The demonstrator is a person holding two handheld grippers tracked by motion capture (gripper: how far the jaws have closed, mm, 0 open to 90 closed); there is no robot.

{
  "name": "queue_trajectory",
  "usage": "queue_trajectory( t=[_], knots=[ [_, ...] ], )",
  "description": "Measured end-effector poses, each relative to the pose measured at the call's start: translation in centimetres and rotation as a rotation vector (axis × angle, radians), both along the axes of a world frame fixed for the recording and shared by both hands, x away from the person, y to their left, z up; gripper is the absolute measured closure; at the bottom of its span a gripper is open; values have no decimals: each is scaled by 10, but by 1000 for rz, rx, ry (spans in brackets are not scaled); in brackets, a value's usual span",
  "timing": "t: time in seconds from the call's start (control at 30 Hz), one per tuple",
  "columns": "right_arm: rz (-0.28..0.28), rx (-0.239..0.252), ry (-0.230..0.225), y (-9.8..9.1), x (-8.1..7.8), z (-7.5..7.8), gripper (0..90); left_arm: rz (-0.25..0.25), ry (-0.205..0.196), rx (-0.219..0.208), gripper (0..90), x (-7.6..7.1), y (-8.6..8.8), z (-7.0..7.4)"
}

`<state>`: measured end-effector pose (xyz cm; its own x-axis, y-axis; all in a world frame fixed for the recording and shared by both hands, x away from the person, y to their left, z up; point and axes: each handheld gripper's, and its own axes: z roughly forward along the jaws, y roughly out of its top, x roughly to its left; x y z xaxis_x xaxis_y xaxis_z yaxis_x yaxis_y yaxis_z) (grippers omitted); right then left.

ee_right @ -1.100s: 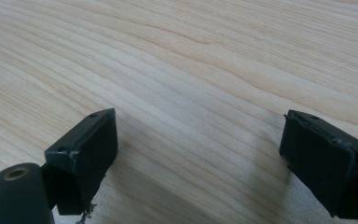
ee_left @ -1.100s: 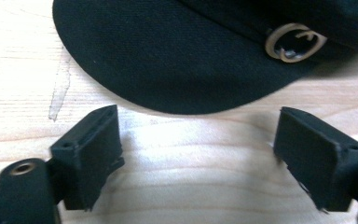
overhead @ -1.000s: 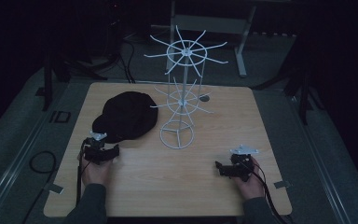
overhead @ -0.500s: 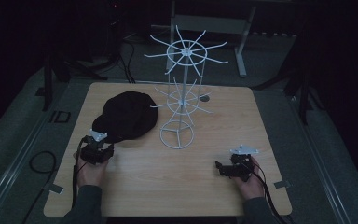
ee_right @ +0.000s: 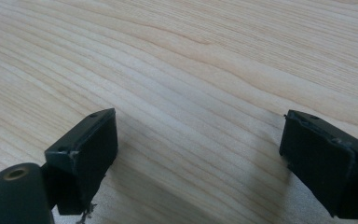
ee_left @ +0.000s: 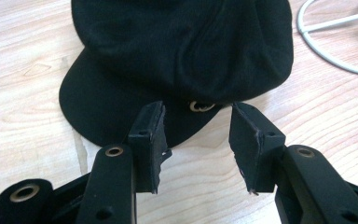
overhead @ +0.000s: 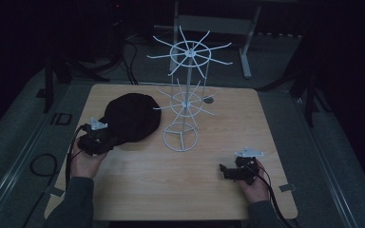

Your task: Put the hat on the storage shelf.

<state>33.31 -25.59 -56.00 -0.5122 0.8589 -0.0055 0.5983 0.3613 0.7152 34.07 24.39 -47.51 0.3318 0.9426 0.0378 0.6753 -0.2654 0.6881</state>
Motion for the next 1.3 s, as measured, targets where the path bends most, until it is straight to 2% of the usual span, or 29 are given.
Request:
queue_trajectory(
  t=[0.2,0.53,0.87,1.0,1.13,1.27,1.3],
  knots=[
    [0,0,0,0,0,0,110,-24,9,-24,542,11,2,8],
    [0,0,0,0,0,0,110,-50,4,-17,482,31,-2,23],
    [0,0,0,0,0,0,110,-79,32,-16,483,48,-7,23],
    [0,0,0,0,0,0,110,-86,45,-14,469,62,-12,25],
    [0,0,0,0,0,0,110,-84,45,-25,429,72,-14,26],
    [0,0,0,0,0,0,110,-76,54,-39,342,82,-17,24],
    [0,0,0,0,0,0,109,-74,55,-29,302,84,-19,23]
  ],
)
